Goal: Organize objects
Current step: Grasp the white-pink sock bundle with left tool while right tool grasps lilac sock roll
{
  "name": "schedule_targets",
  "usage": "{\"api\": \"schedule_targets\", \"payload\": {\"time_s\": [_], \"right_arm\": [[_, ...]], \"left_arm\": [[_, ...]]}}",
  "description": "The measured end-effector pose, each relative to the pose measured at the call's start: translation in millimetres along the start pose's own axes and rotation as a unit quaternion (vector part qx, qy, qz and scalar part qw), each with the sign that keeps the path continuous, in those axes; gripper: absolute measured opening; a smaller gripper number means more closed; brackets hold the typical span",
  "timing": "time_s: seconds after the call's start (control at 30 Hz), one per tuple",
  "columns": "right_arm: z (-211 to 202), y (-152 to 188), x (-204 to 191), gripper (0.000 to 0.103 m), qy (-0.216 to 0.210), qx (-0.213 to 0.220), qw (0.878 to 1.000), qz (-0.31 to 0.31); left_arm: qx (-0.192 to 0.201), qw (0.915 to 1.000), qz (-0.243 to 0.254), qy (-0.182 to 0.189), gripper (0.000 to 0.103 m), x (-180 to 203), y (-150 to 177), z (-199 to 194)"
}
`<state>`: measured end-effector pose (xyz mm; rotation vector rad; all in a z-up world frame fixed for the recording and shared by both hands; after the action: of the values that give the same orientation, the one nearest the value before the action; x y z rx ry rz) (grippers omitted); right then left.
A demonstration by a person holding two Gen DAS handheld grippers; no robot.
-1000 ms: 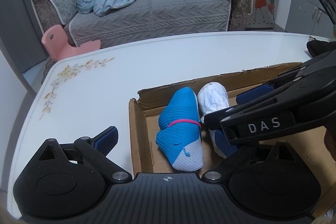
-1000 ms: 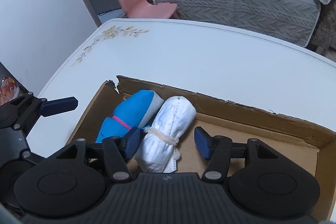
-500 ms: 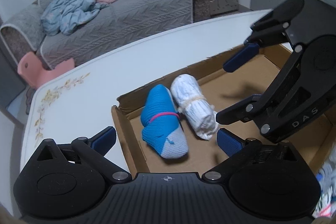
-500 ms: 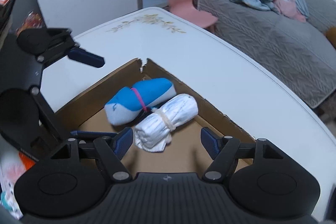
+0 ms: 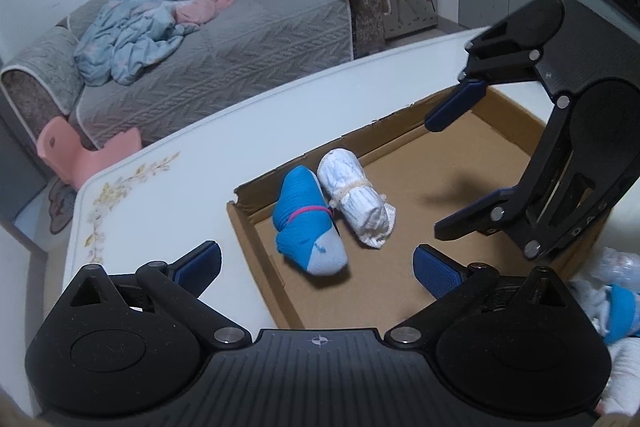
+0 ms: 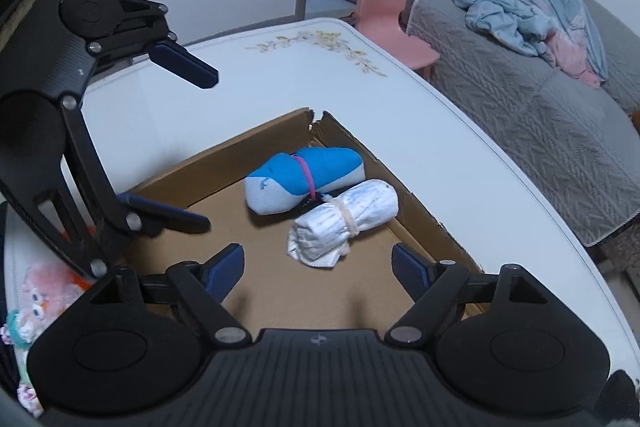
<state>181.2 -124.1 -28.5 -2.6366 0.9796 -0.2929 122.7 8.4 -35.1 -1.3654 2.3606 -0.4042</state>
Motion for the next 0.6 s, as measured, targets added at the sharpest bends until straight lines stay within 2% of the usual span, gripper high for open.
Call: {"api": "schedule_targets", "payload": {"time_s": [0.23,0.3,0.37,0.43,0.6], "right_arm": [[-36.8,24.2,-25.4,0.082,0.012,0.026,1.0,0.002],[-51.1,36.3,-34.3,0.086,0.02,0.037,0.999,0.007],[-67.0,53.5,-43.8,0.098,0.024,0.056,0.998,0.008],[-83.1,76.2,-55.5,0.102,0.048,0.08,0.995,0.017],[-109.3,155.0,-88.9,0.102,0.099,0.127,0.985,0.058]], "left_arm": [[0.029,0.9992,-0.023,0.014,0.102,-0.9,41.8,-44.4],[0.04,0.9986,-0.033,0.015,0.102,0.1,59.9,-58.5],[0.047,0.9976,-0.043,0.026,0.103,3.1,79.7,-69.6],[0.053,0.9964,-0.059,0.031,0.103,7.7,103.0,-77.9],[0.046,0.992,-0.112,0.035,0.103,33.2,170.7,-83.0]]}}
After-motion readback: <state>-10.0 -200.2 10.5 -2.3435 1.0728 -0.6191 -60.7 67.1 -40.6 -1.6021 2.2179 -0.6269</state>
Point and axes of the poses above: each gripper's, at about its wrist camera, not at the fingertips, and z roughly the way its jaws point, x to its right, y to its underside, the point moved 2 cm from there along z, roughly the way its jaws point, and after that the axes turned 15 degrees about -x, right-handed, at the moved point
